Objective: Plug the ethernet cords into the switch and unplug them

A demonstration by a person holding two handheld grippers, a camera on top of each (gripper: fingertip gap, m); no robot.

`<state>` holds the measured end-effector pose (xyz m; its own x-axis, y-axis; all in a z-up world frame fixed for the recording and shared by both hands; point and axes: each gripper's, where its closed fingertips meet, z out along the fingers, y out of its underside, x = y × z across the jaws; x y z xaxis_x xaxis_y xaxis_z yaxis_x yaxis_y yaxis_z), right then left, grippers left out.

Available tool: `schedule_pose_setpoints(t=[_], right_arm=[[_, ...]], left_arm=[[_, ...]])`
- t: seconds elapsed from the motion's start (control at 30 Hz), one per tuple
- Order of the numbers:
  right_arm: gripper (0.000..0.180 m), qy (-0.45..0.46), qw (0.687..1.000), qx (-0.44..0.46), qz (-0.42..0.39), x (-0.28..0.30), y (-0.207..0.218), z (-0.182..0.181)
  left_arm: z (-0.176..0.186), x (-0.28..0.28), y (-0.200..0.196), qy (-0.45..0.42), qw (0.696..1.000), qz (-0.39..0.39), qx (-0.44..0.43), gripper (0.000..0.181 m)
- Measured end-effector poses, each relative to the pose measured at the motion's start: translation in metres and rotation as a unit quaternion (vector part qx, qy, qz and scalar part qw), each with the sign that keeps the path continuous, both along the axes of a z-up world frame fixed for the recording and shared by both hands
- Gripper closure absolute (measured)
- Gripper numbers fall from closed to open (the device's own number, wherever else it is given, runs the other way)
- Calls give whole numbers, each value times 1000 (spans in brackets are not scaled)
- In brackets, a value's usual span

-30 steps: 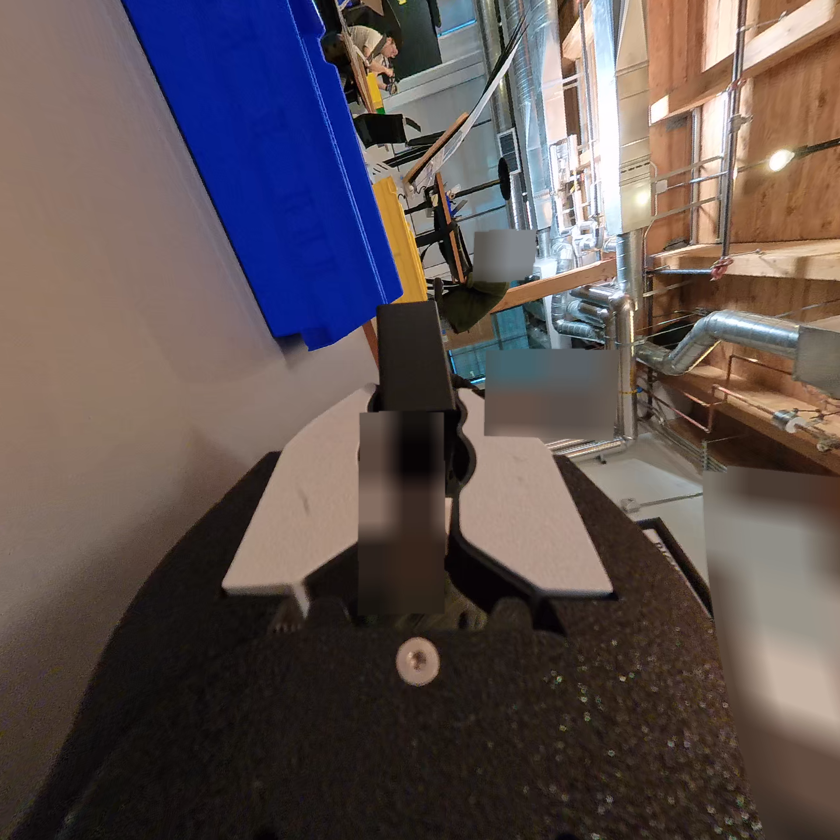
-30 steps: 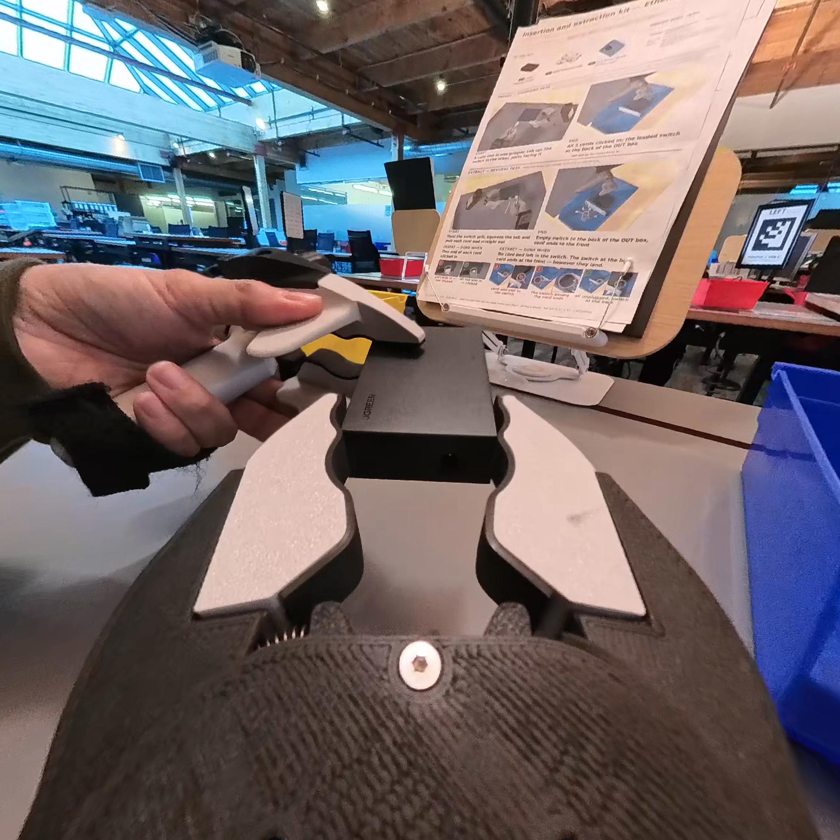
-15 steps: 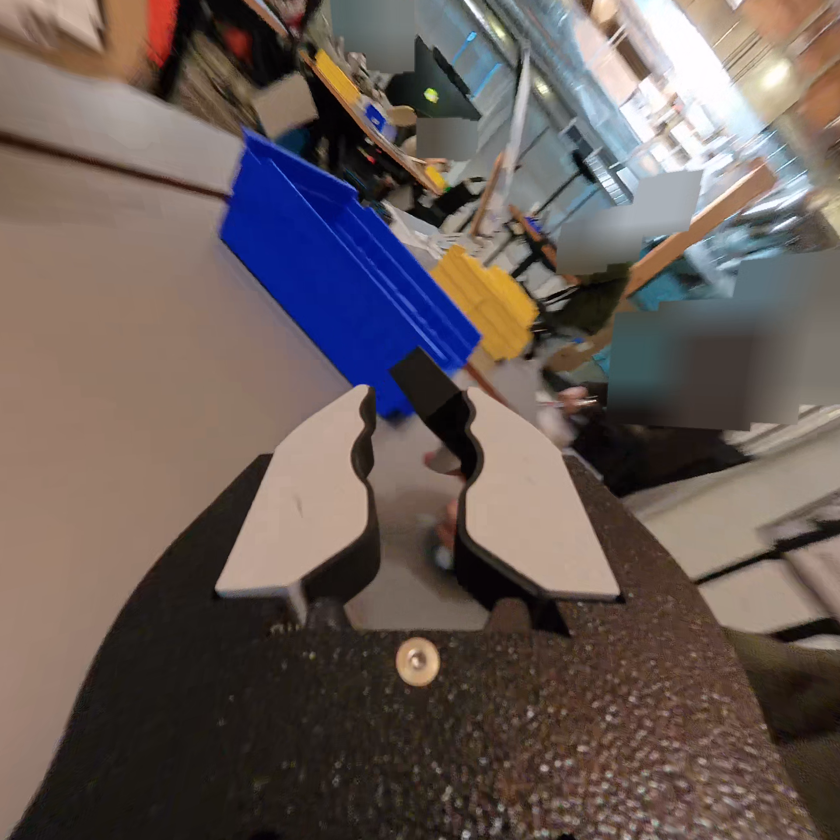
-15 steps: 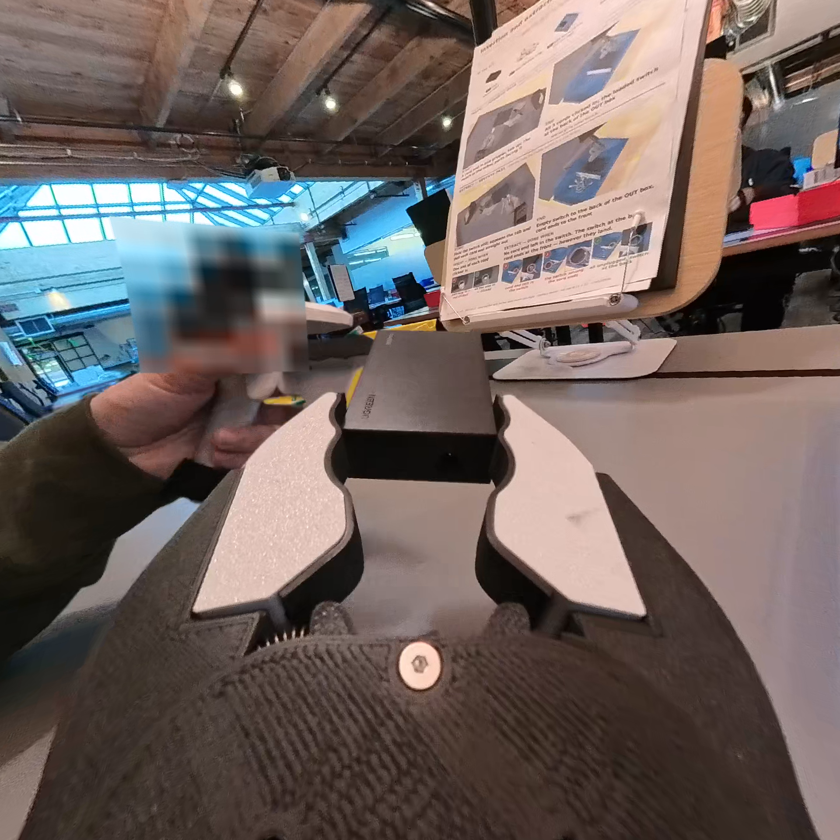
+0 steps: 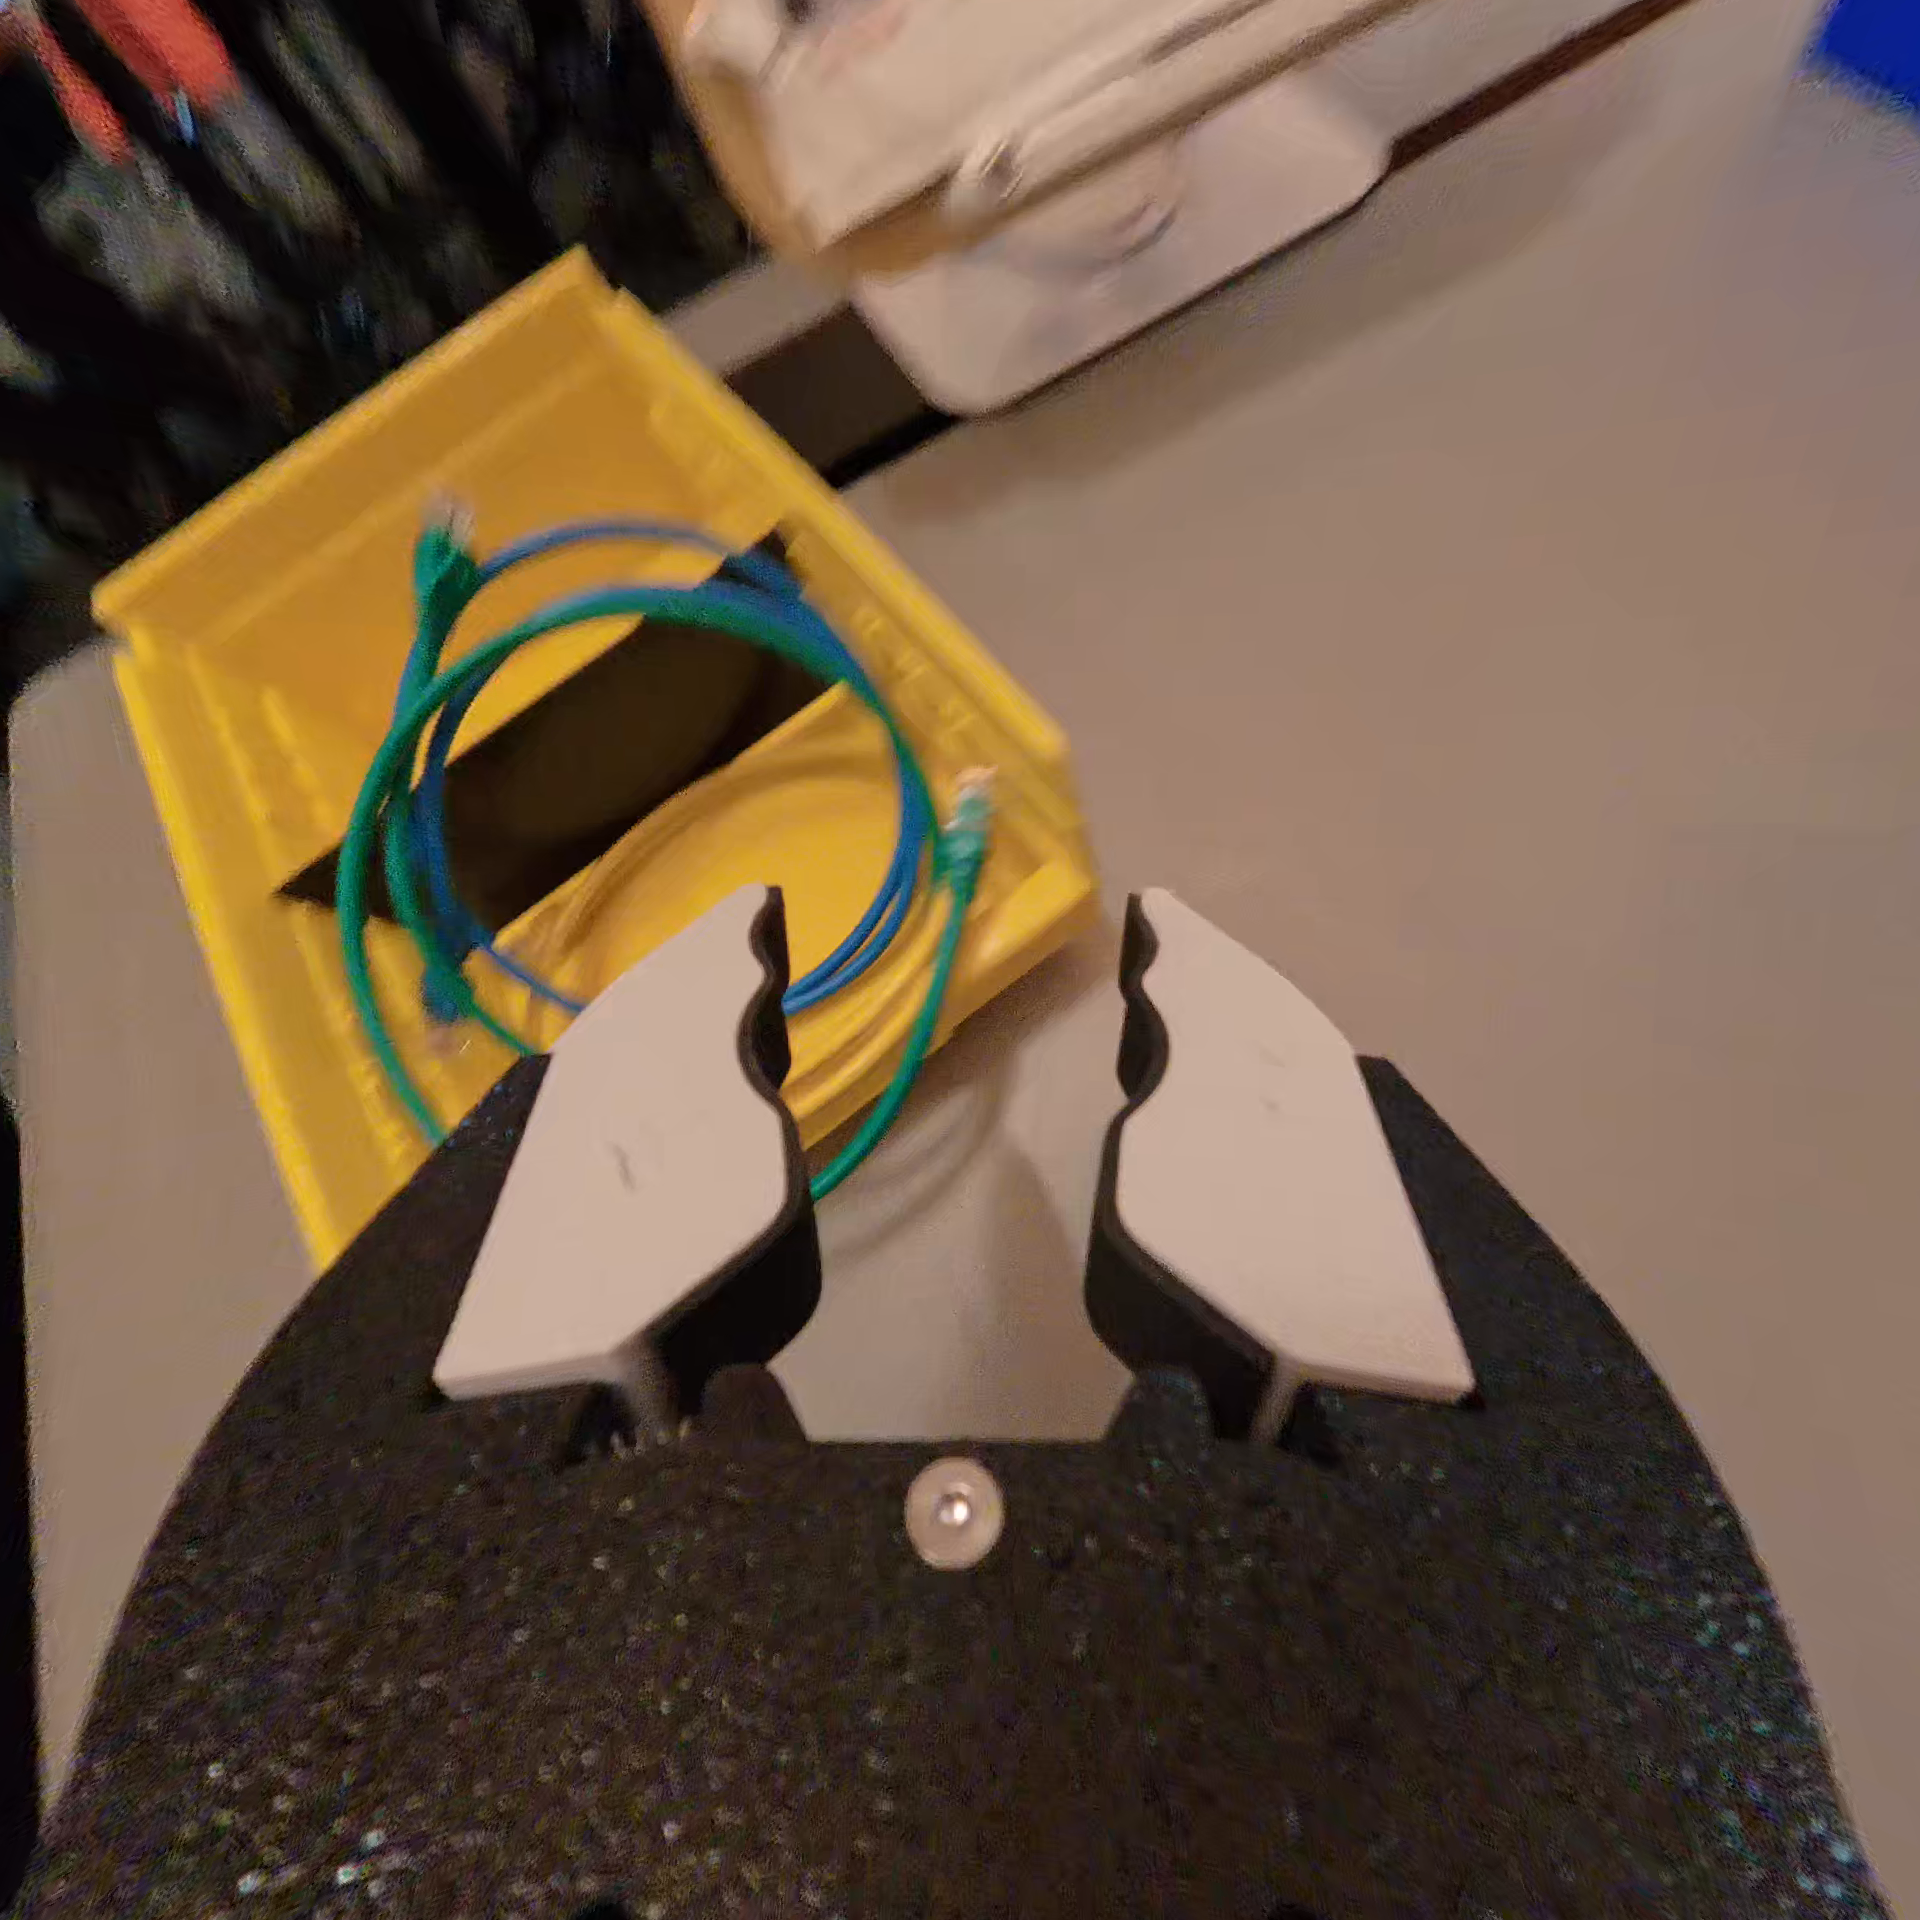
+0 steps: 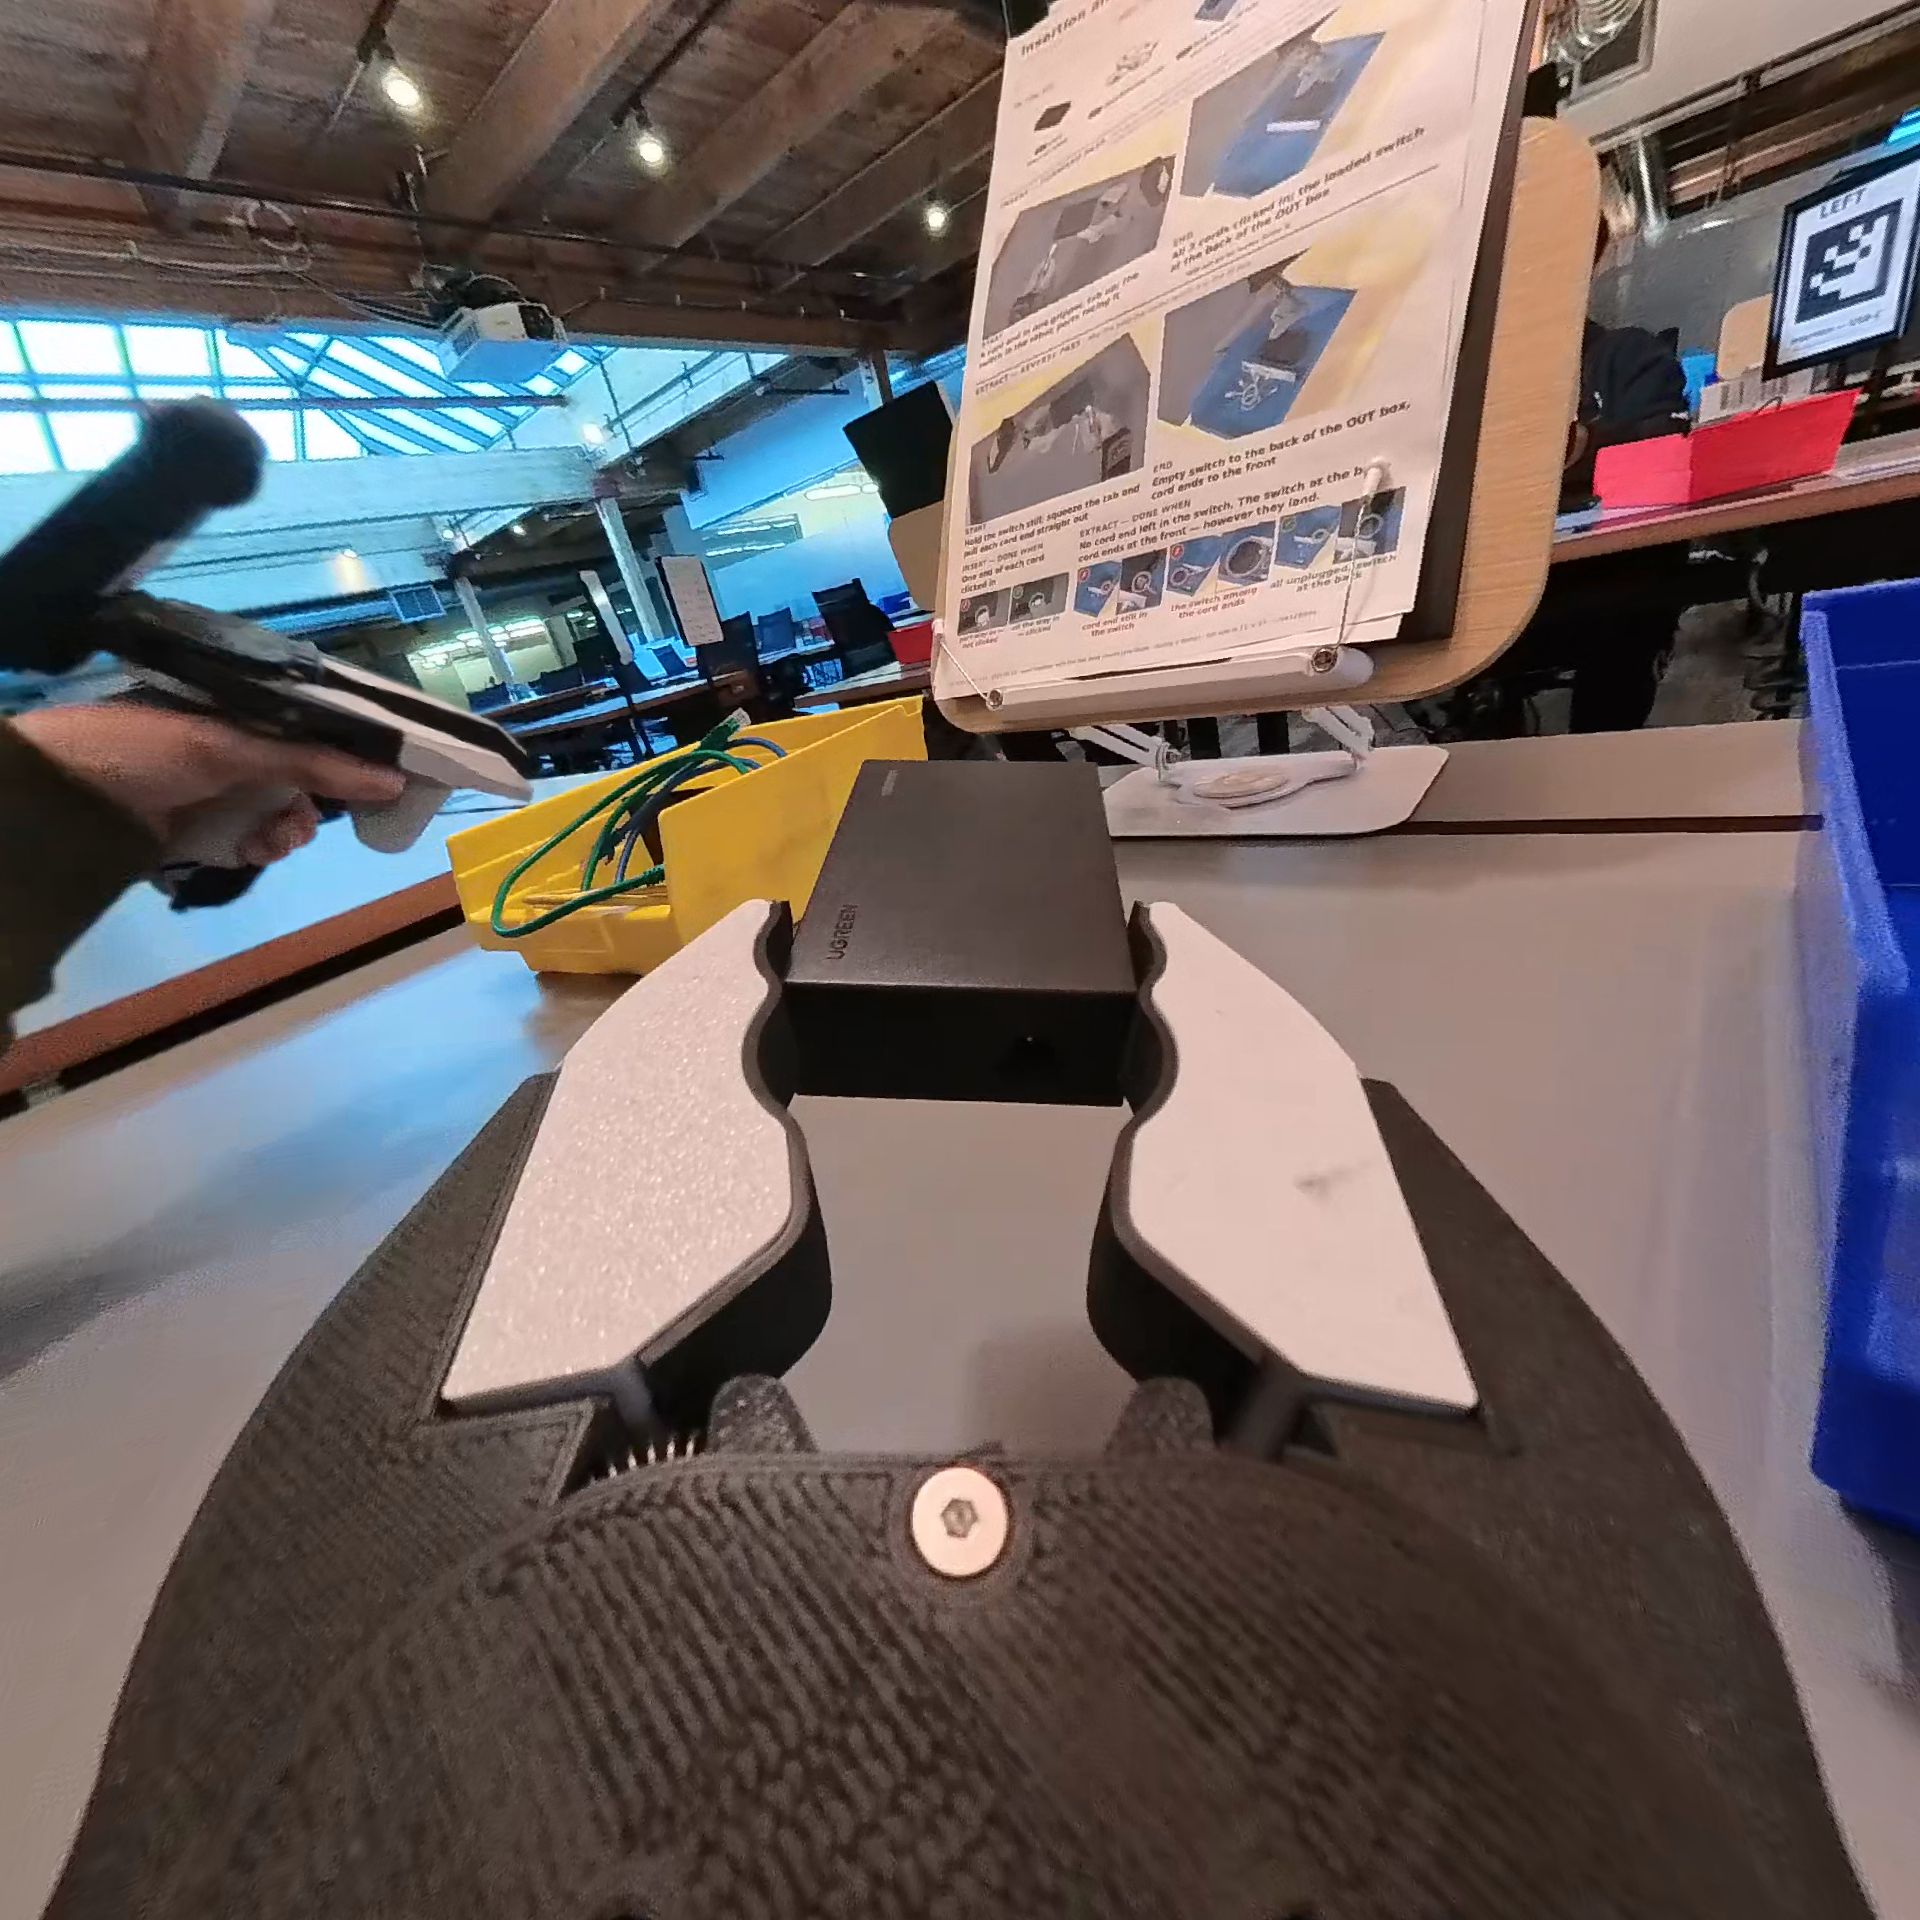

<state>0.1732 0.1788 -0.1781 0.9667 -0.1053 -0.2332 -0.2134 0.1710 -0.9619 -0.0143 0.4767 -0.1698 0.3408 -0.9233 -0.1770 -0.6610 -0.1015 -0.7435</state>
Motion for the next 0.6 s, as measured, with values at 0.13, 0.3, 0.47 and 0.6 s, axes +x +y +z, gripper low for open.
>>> schedule_pose_setpoints(t=[0.13,0.3,0.47,0.6], right_arm=[[118,11,1000,8,5,2,-1,1],[118,-4,1000,2,7,-3,0,1],[118,3,1000,16,7,-3,-5,3],[118,-1,1000,2,19,-6,-1,1]], left_arm=[[-8,14,40,-26,993,18,-110,128],[-40,54,61,-36,963,30,-266,129],[-37,52,41,9,953,-71,-295,125],[-62,32,18,121,953,-129,-247,119]])
